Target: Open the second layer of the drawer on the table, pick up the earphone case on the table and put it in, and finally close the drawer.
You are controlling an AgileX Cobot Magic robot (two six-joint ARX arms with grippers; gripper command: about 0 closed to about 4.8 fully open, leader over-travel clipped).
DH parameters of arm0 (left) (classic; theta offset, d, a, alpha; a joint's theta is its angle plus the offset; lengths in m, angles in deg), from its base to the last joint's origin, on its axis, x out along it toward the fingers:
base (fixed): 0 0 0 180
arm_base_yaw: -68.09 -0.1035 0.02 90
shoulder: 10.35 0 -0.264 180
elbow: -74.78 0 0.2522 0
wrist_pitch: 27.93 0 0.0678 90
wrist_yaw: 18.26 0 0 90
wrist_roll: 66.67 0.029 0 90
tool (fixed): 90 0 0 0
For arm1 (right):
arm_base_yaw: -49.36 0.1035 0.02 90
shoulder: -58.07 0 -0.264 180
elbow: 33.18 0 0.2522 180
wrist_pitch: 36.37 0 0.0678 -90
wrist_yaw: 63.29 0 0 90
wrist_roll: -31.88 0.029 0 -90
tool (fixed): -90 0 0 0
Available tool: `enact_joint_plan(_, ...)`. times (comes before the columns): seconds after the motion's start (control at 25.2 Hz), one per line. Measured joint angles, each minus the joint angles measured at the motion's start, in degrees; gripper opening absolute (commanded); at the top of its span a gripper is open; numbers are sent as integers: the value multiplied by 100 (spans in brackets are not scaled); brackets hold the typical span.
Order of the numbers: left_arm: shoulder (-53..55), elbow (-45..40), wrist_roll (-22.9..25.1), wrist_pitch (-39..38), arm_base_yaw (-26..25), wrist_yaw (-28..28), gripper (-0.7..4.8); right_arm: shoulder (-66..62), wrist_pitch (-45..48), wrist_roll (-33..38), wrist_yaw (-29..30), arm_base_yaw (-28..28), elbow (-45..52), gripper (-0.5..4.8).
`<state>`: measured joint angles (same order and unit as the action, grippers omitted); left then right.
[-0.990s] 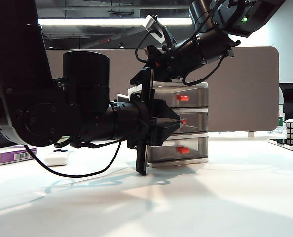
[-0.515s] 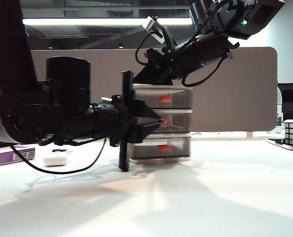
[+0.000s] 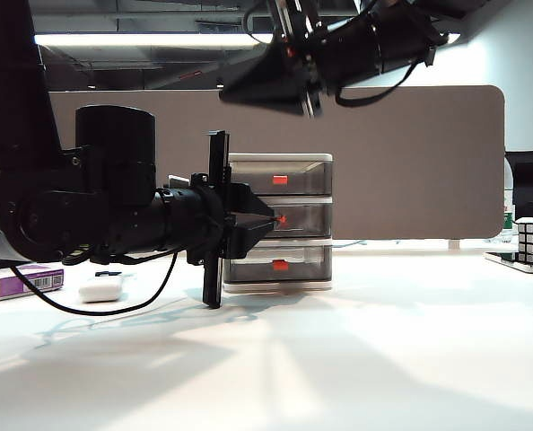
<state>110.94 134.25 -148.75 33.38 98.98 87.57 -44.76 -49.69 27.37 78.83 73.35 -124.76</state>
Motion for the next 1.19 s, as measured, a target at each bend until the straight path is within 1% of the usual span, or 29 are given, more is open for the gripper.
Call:
enact_joint_plan(0.04,0,0,0,7,0,0,-6,-7,-249,-92,-42,0,0,-3)
enact_joint_plan(0.12,7,0,0,42,0,-4,-6,-9,-973,-754,-785,0,17,-3)
enact_joint_plan(0.16,7,0,0,48,0,-4,-6,-9,-1084,-942,-1019,0,17,-3)
enact_joint_plan(0.28,7,0,0,48,0,-15,-6,-46,-1137,-1217,-1357,-22,15,-3)
enact_joint_plan(0.52,26,0,4,125,4,24,-6,-389,-876,-1314,-1738,-22,15,-3)
enact_joint_plan(0.63,26,0,15,129,17,199,-6,-544,-730,-1314,-1823,-42,13,-3)
enact_joint_plan(0.99,31,-7,35,173,339,164,-6,-590,-592,-1311,-1856,-50,11,-4)
enact_joint_plan(1.03,33,-9,35,162,481,289,-6,-599,-542,-1307,-1858,-57,7,-4)
enact_joint_plan(1.07,31,-9,44,142,551,295,-6,-599,-546,-1266,-1849,-57,4,-3)
enact_joint_plan(1.19,31,-13,35,122,555,442,-6,-599,-509,-1211,-1753,-57,4,-3)
